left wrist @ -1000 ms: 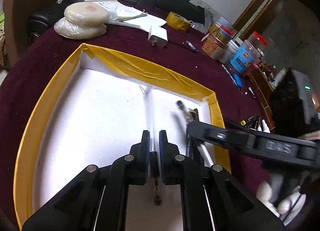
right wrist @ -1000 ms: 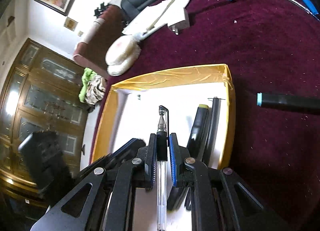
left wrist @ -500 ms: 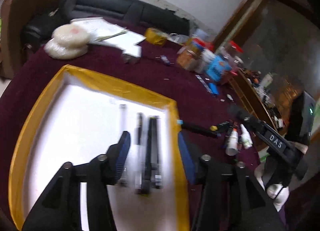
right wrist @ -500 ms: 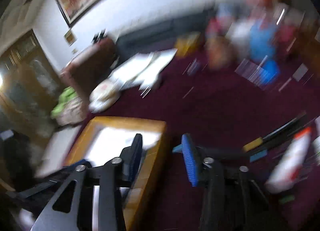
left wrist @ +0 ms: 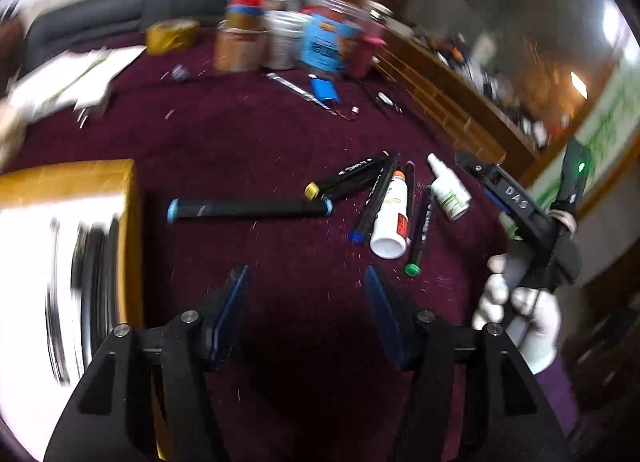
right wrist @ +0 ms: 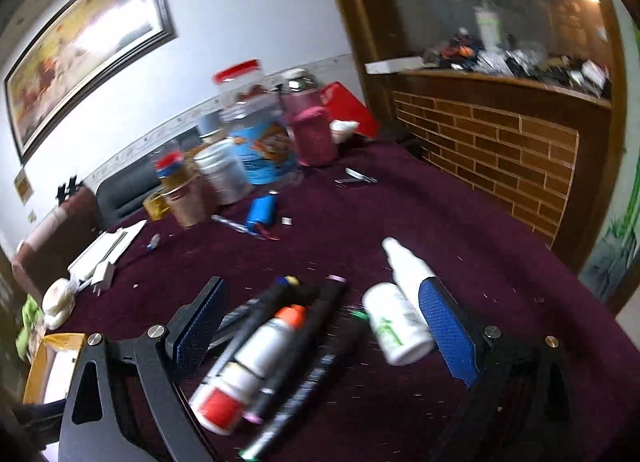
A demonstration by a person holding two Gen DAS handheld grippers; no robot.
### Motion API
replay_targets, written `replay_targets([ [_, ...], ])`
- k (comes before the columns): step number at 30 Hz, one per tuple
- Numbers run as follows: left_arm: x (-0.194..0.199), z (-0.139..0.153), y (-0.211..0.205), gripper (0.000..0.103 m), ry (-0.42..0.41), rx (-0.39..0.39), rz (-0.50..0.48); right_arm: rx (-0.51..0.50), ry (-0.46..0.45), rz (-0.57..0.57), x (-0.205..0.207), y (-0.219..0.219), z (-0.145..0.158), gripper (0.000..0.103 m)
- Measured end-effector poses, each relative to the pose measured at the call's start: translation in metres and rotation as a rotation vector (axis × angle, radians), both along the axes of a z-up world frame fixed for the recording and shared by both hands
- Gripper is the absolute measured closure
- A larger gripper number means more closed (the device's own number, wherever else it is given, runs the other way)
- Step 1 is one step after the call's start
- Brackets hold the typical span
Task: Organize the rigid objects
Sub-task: 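Return the left tool to the pile and grasp the blue-capped black marker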
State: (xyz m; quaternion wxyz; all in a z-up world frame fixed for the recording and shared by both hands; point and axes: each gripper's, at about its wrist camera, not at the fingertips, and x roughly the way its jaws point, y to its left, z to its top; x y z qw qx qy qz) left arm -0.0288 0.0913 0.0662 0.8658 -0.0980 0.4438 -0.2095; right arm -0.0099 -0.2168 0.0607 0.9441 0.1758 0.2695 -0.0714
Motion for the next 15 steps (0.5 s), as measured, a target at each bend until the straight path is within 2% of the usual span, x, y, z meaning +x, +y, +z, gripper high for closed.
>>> replay_targets([
  [2, 0.010, -0.001, -0.022, 0.046, -0.020, 0.070, -0.054, 0.052, 0.015, -0.003, 0.003, -0.011, -0.008, 0.010],
  [4, 0.023, -0.001, -0.041, 0.046, -0.073, 0.176, -0.093, 0.107, 0.020, 0.021, 0.002, -0.020, -0.009, 0.010],
  [8, 0.047, -0.012, -0.079, 0.046, -0.245, 0.521, -0.216, 0.152, 0.028, 0.064, 0.001, -0.021, -0.015, 0.010],
  [9, 0.052, -0.020, -0.086, 0.046, -0.274, 0.608, -0.257, 0.162, 0.031, 0.075, 0.001, -0.021, -0.017, 0.010],
  [10, 0.057, -0.026, -0.091, 0.046, -0.280, 0.662, -0.283, 0.169, 0.035, 0.082, 0.002, -0.020, -0.018, 0.010],
  [12, 0.069, -0.040, -0.094, 0.045, -0.251, 0.725, -0.325, 0.182, 0.038, 0.095, 0.001, -0.019, -0.019, 0.010],
  [15, 0.089, -0.055, -0.094, 0.045, -0.152, 0.700, -0.368, 0.198, 0.041, 0.102, 0.001, -0.020, -0.020, 0.010],
])
